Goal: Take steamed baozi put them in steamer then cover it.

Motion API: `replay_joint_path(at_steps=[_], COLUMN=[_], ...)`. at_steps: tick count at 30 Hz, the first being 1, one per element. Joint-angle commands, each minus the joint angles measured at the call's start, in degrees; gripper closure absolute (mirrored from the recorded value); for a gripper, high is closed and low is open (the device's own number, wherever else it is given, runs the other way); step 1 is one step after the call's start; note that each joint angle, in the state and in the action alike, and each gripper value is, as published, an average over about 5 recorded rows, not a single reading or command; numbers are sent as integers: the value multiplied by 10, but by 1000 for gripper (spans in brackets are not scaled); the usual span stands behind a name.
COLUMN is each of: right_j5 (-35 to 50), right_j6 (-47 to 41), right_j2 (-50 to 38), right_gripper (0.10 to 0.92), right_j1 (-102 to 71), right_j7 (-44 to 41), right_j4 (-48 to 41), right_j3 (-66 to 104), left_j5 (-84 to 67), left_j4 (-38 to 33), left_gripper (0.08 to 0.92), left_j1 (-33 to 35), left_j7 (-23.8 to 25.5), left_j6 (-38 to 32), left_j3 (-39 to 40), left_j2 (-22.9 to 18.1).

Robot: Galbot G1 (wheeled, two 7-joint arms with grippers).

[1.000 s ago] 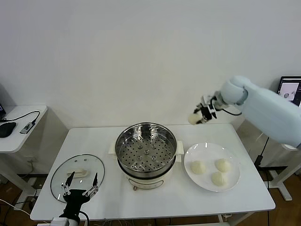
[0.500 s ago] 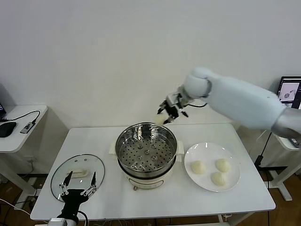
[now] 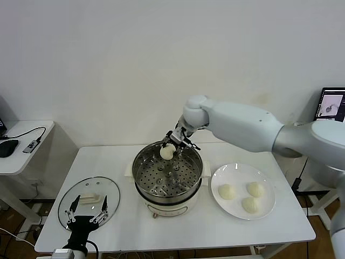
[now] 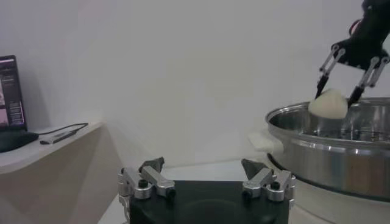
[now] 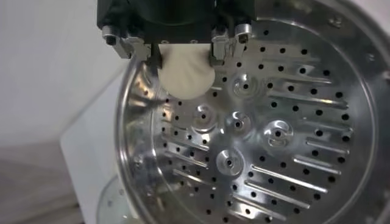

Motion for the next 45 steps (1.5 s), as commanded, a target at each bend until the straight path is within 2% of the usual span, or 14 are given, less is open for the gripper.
replay_joint_path(at_steps=[1,8,14,17,20,25,32,38,45], right_j5=[-72,-100,-105,-103,-71,37,145,165,156], right_j6=[78,109,123,126,108,13,-183,-347,-425], right_j2=[39,51,55,51,33,-26,-166,-305,-456], right_gripper=[516,509,468,422,340,222,203,203,203], right_j1=[-13,-22,-25,-19,-3,50,99,110,72], right_j7=[14,29,38,43,33,-15,-53,-59,-55], right_j4=[-57,-81,-83,-77,-50,47,191,308,386], right_j3=[-12,-7,-8,-7,-5,-13,-28,-27,-13], left_j5=[-1,-1,0,0,0,-1,-2,-7,-9], left_j4=[0,-2,-3,-4,-7,-14,-20,-25,-23], left_gripper=[177,177,177,177,177,177,177,177,177], left_j1=[1,-1,-6,-6,-4,0,0,-7,-12], left_j7=[0,-1,-1,-1,-2,-1,-2,-2,-1], left_j6=[0,0,1,2,3,7,9,18,20], left_j3=[-1,-1,3,4,3,-1,-2,-5,-7], left_j2=[0,-1,-4,-5,-5,-2,4,14,25])
